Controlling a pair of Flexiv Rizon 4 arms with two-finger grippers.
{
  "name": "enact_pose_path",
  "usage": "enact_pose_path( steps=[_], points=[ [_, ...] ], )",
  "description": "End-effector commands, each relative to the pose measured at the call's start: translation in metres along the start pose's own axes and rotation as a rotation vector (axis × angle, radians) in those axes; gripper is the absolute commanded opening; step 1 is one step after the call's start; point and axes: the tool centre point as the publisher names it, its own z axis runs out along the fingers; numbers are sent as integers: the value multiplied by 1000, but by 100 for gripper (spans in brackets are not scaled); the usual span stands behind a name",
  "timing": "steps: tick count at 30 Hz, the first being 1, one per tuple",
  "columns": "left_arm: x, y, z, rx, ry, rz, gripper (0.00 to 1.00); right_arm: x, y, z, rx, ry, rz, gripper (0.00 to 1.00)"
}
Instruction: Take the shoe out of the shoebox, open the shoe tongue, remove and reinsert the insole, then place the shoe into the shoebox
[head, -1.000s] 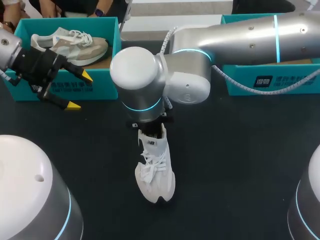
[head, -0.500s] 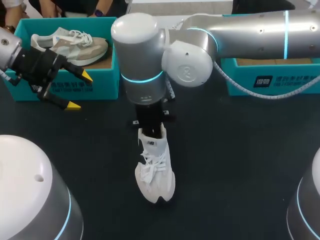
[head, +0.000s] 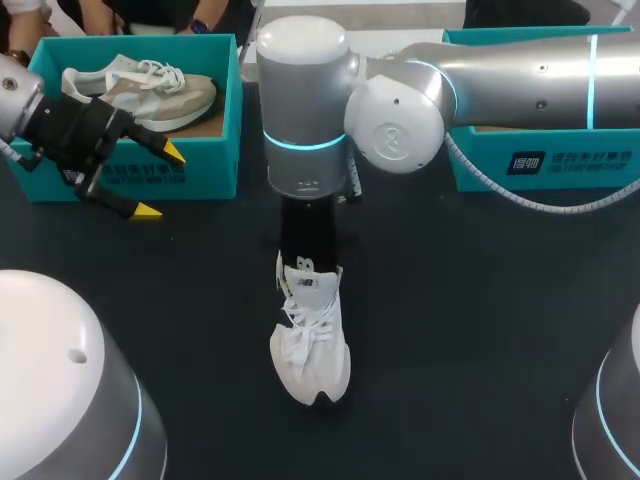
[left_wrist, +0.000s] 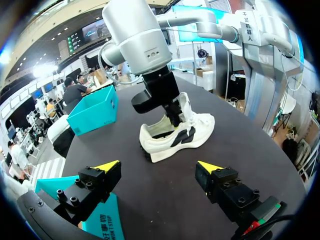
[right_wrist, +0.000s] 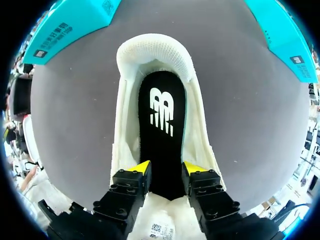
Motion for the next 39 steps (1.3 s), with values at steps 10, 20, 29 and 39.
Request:
enact_pose_path(
  steps=[10, 20, 29, 39],
  points=[
    [0, 0, 0, -3, 1, 0, 100, 4, 0, 1, 30, 31, -41, 100],
    [0, 0, 0, -3, 1, 0, 100, 1, -6, -14, 32, 23, -39, 100],
    [0, 0, 0, -3, 1, 0, 100, 1, -37, -30, 19, 19, 5, 100],
    [0, 0, 0, -3, 1, 0, 100, 4, -63, -43, 13, 21, 43, 100]
  ],
)
